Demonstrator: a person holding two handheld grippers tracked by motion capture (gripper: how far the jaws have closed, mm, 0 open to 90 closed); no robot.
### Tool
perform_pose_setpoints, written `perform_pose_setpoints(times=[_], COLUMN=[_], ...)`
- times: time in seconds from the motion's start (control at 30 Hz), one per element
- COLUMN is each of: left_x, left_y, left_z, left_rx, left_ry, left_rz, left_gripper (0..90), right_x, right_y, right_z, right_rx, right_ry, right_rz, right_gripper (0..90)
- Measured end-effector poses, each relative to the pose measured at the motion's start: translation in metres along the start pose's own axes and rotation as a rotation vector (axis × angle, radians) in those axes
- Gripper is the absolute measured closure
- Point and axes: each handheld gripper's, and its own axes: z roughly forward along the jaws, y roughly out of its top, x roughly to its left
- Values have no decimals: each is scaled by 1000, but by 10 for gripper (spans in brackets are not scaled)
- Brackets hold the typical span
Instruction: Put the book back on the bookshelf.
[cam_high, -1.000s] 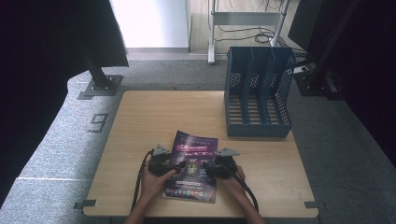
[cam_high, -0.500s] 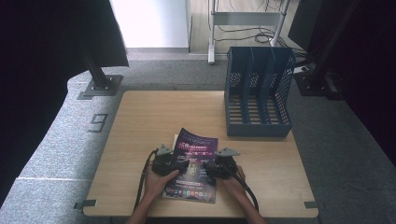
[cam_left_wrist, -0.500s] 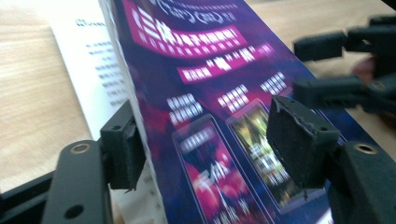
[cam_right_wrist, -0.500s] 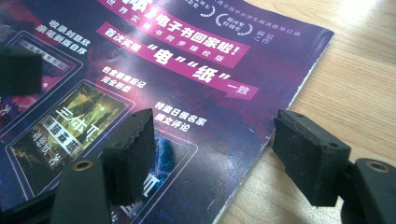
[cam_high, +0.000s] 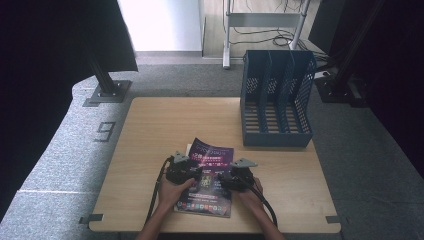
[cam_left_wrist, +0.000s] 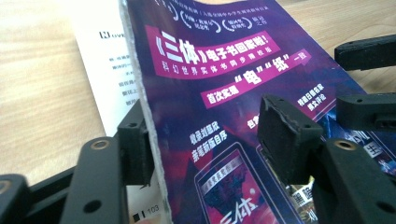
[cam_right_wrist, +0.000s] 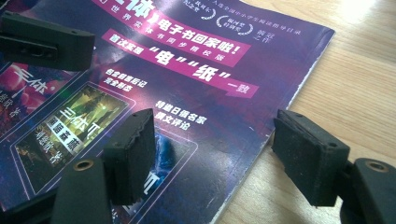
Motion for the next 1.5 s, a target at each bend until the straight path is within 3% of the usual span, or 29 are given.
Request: perform_pose_setpoints(times=[0.27,0.37,0.77,1.13,1.5], left_x=[-1,-6,-8,-8,-10], left_y=[-2,-4,-5,-4,-2], left_z=[-1,-1,-4,-8,-17], left_rx=[-8,-15,-56,-81,-148], left_ry=[30,52,43,9,-37], left_rz=[40,75,81,57,51], left_gripper=[583,631,800,857,868], right_x=[0,0,0,0,0], right_y=[0,0,0,0,0], right_z=[0,0,0,0,0], right_rx=[0,-1,0,1,3], right_ry=[-1,-2,-2,0,-7], right_rz=[1,0,1,5,10], right_gripper=[295,295,295,293,266])
